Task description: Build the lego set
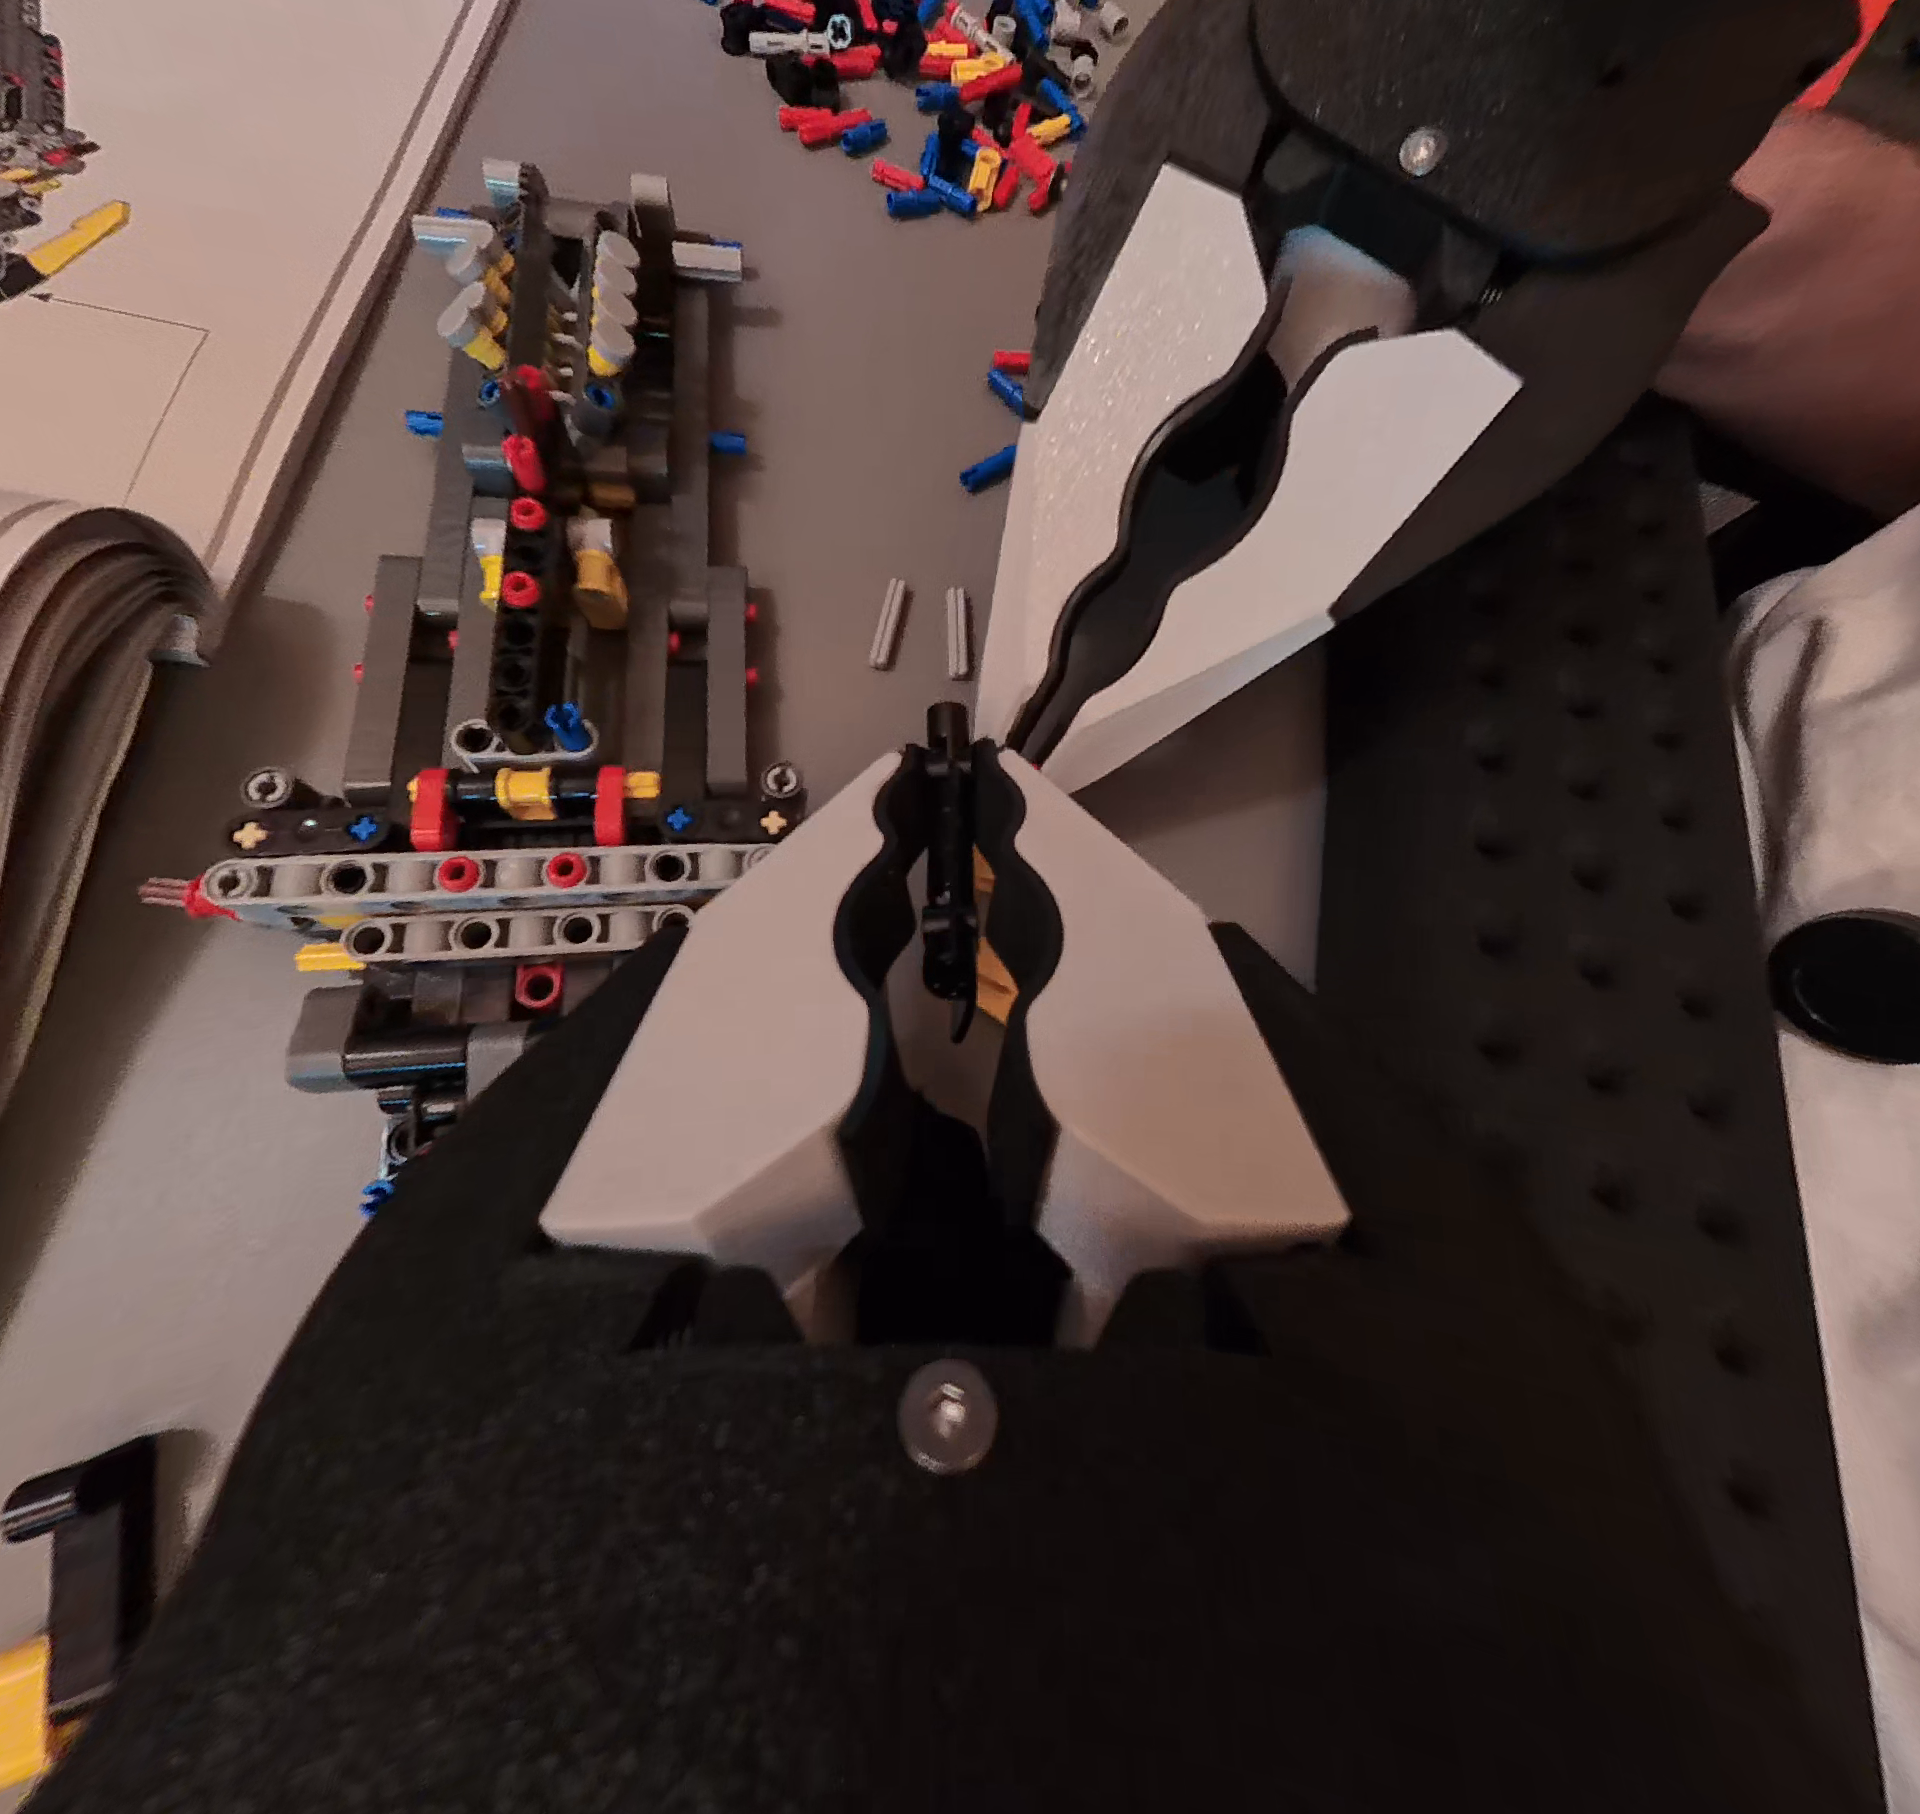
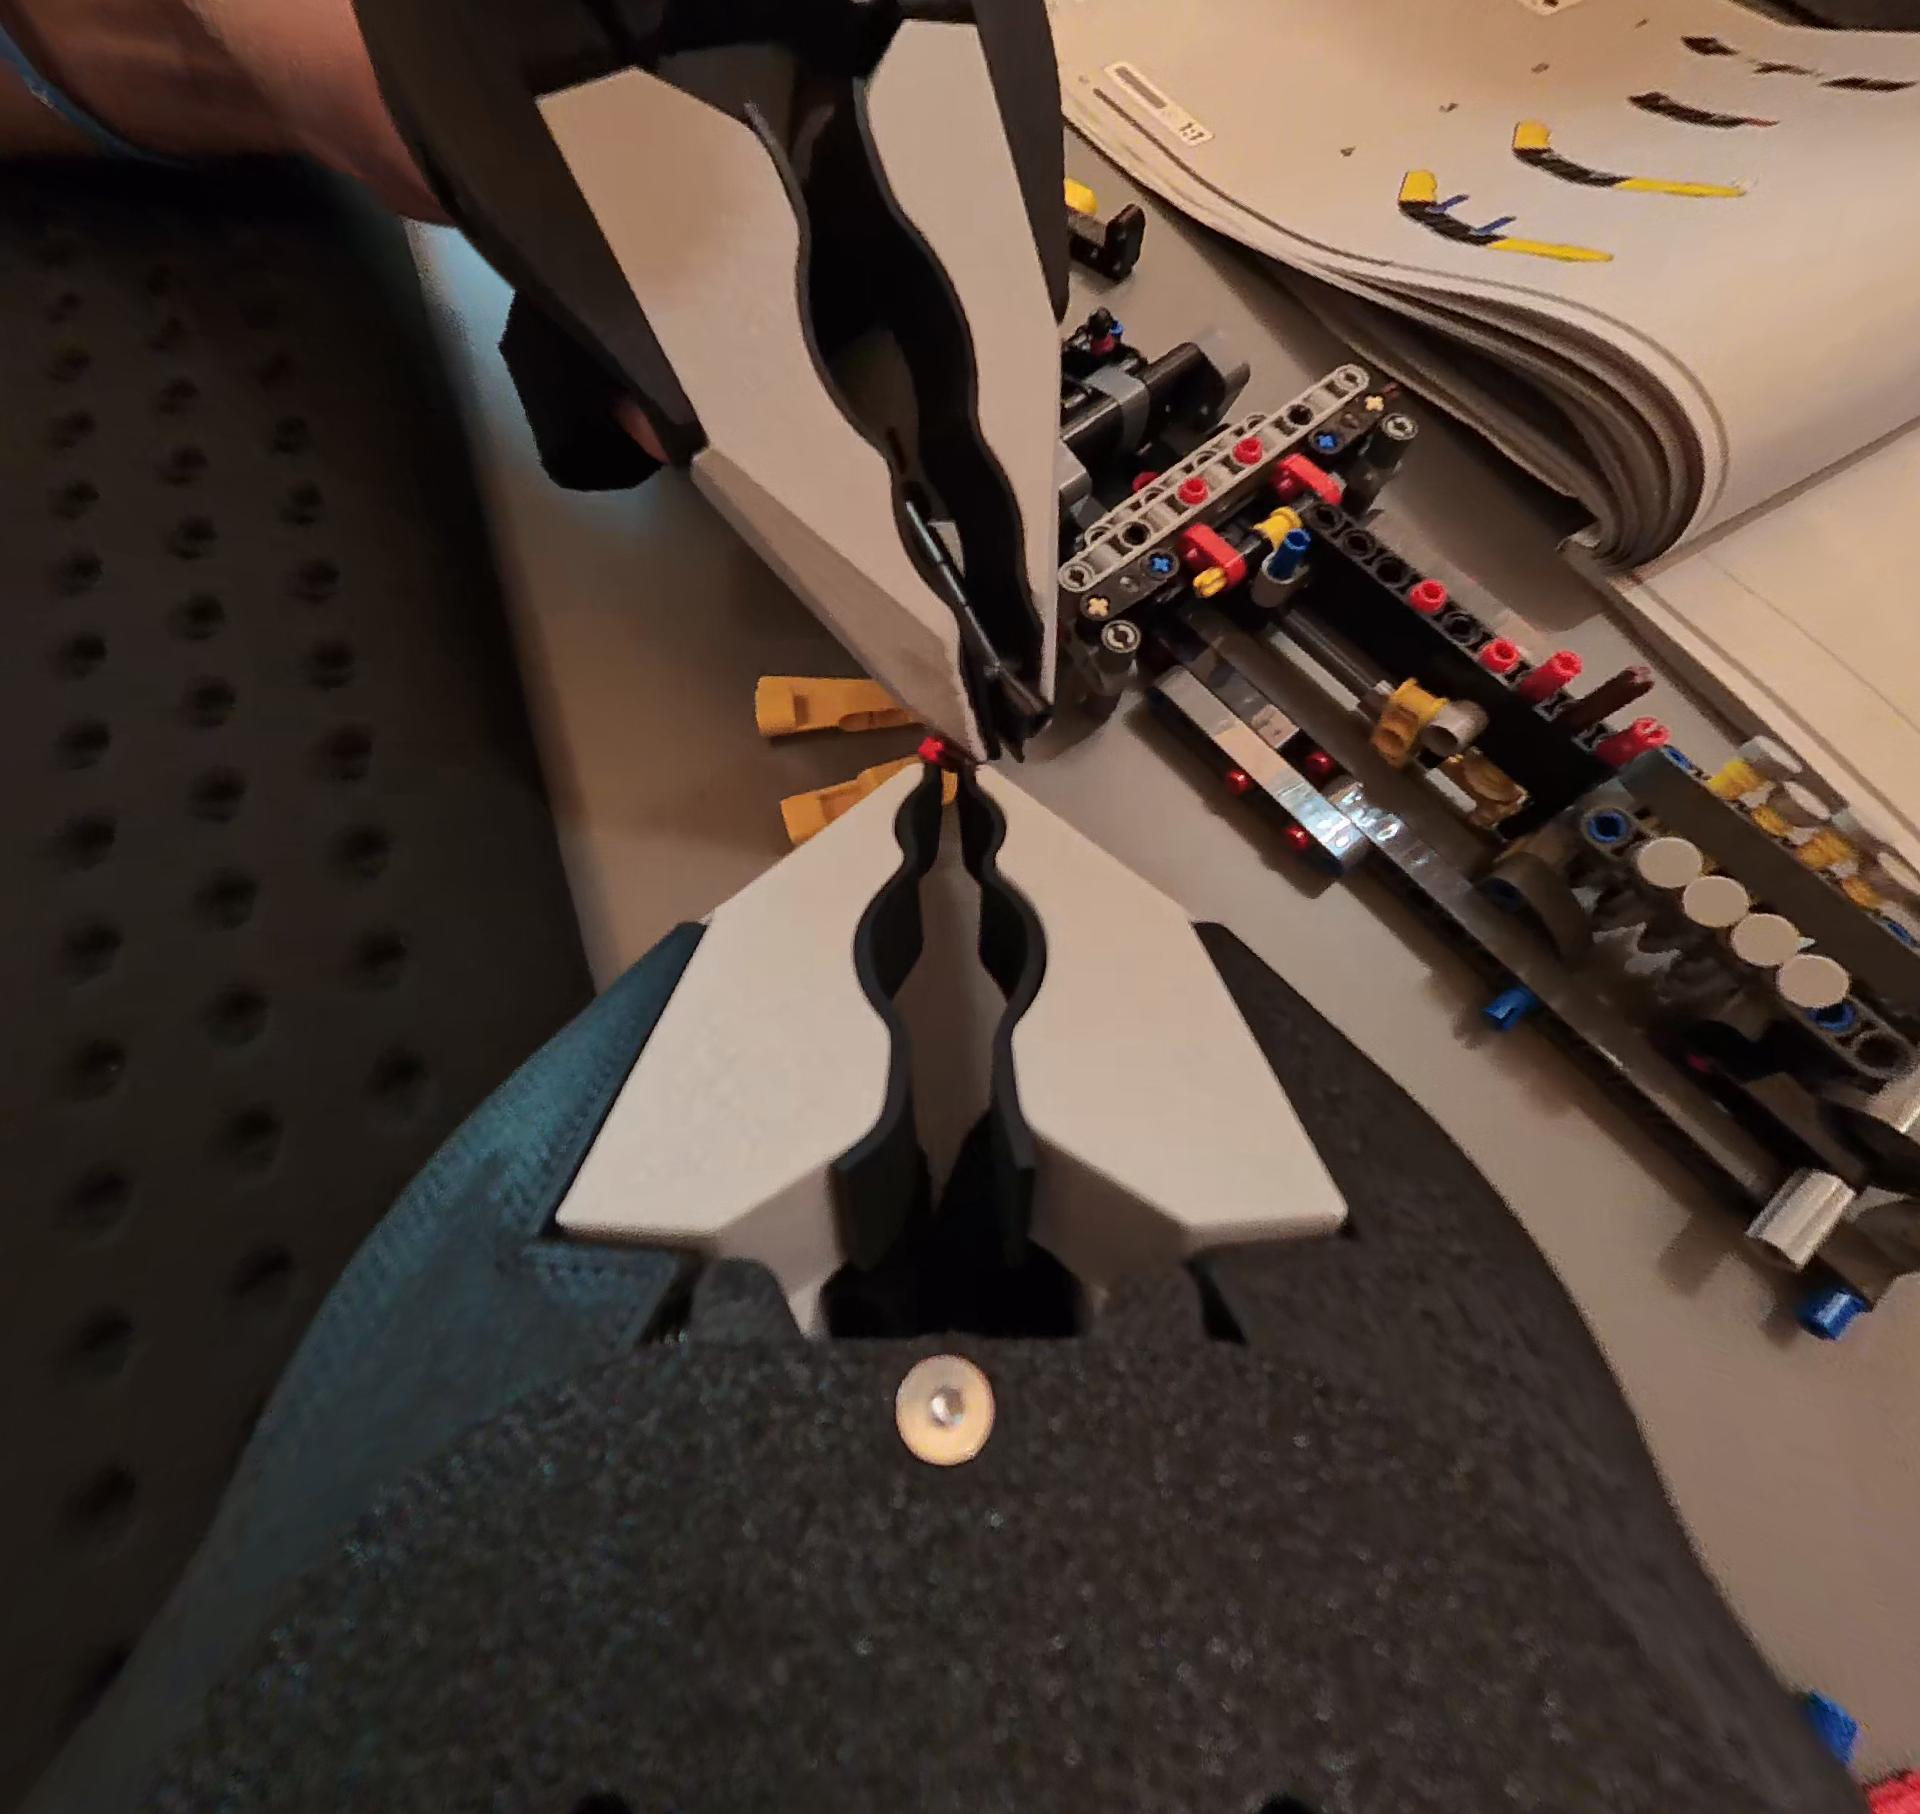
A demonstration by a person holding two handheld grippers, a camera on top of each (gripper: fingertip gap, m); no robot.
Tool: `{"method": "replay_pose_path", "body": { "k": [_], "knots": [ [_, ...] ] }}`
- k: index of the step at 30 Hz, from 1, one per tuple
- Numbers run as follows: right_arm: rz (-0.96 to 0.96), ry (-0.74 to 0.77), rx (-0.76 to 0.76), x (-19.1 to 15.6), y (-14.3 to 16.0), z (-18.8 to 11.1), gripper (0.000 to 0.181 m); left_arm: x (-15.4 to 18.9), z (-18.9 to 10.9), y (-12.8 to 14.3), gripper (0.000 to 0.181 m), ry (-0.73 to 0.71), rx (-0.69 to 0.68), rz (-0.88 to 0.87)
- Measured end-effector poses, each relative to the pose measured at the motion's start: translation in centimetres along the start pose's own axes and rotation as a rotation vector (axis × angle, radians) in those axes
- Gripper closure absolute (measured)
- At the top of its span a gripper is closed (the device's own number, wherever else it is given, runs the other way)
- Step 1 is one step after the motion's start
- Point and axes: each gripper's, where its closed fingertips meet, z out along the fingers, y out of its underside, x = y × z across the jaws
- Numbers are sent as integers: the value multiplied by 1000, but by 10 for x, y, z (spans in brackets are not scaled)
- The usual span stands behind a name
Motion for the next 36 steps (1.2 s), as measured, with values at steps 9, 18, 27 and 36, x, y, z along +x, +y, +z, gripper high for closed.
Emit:
{"method": "replay_pose_path", "body": {
  "k": [9,18,27,36],
  "knots": [
    [5,24,-36,5,8,1,181,-3,3,2,175,-56,-26,68],
    [14,-3,24,1,-18,9,170,-47,-64,-15,175,-106,123,-43],
    [88,20,-74,-12,-21,30,170,-60,-68,-6,176,-245,99,-2],
    [127,235,-192,4,-9,38,169,-58,-66,-6,176,-237,108,-31]
  ]
}}
